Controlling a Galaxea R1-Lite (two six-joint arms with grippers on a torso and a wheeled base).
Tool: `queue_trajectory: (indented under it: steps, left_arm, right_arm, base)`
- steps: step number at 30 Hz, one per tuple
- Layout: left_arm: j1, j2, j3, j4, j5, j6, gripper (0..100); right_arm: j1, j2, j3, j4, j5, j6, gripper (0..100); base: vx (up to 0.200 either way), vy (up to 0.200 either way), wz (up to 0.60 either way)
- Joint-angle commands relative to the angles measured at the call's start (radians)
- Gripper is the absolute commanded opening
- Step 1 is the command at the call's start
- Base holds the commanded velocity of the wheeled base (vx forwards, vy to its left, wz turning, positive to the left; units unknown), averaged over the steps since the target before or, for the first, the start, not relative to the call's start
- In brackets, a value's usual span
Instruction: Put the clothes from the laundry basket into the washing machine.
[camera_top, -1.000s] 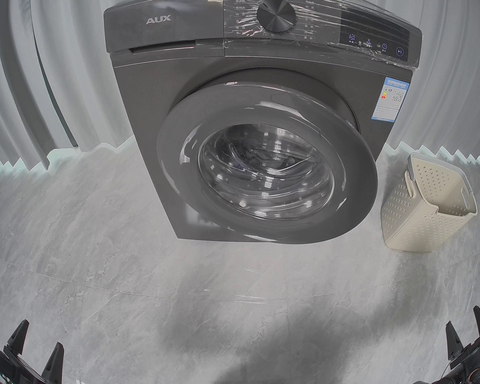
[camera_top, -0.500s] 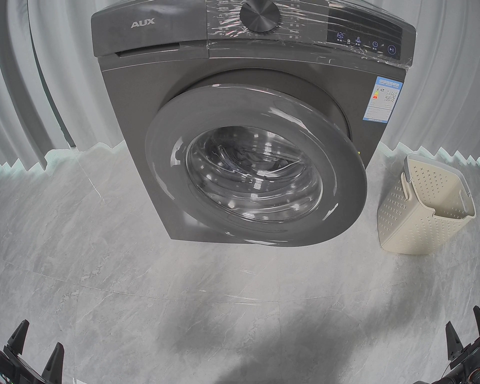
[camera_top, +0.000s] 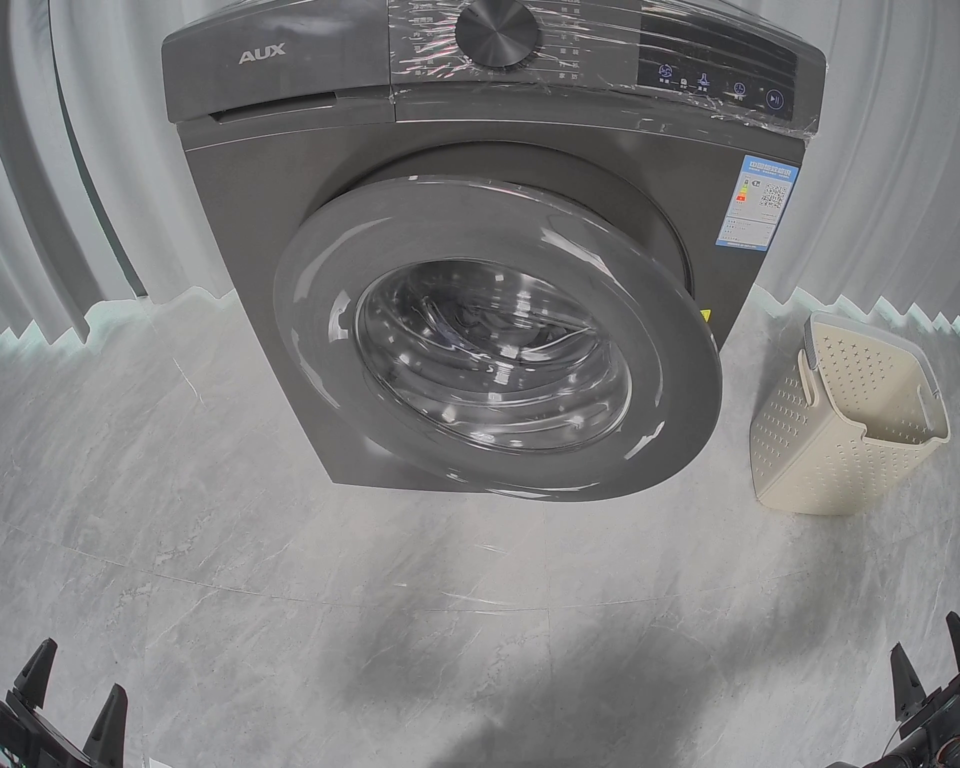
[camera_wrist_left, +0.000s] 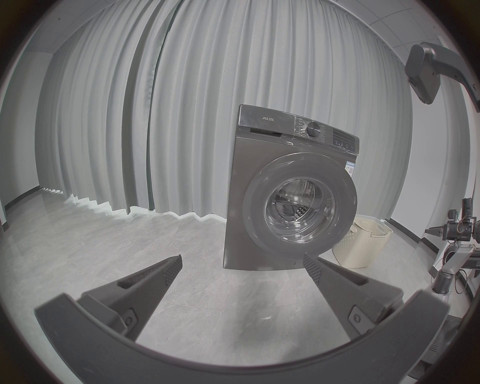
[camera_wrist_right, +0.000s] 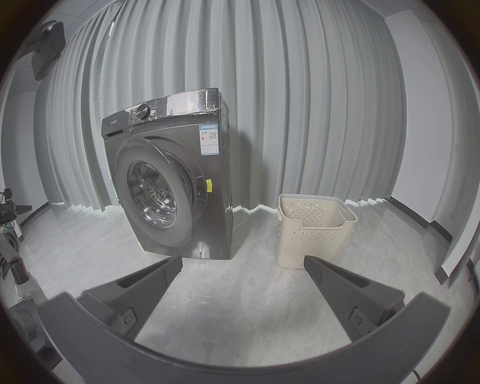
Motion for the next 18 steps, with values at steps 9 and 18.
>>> queue_trajectory:
  steps: [9,18]
  left_arm:
    - [0.001,-0.014,0.018,0.0,-0.005,0.001,100]
    - [0.001,-0.014,0.018,0.0,-0.006,-0.009,100]
  right_arm:
    - [-0.001,-0.016,0.018,-0.002,-0.005,0.018,100]
    - [0.0,-0.016,-0.021,-0.043,0.009,0.02,100]
  base:
    - [0.0,-0.044,0.0]
    - [0.089,0.0,0.0]
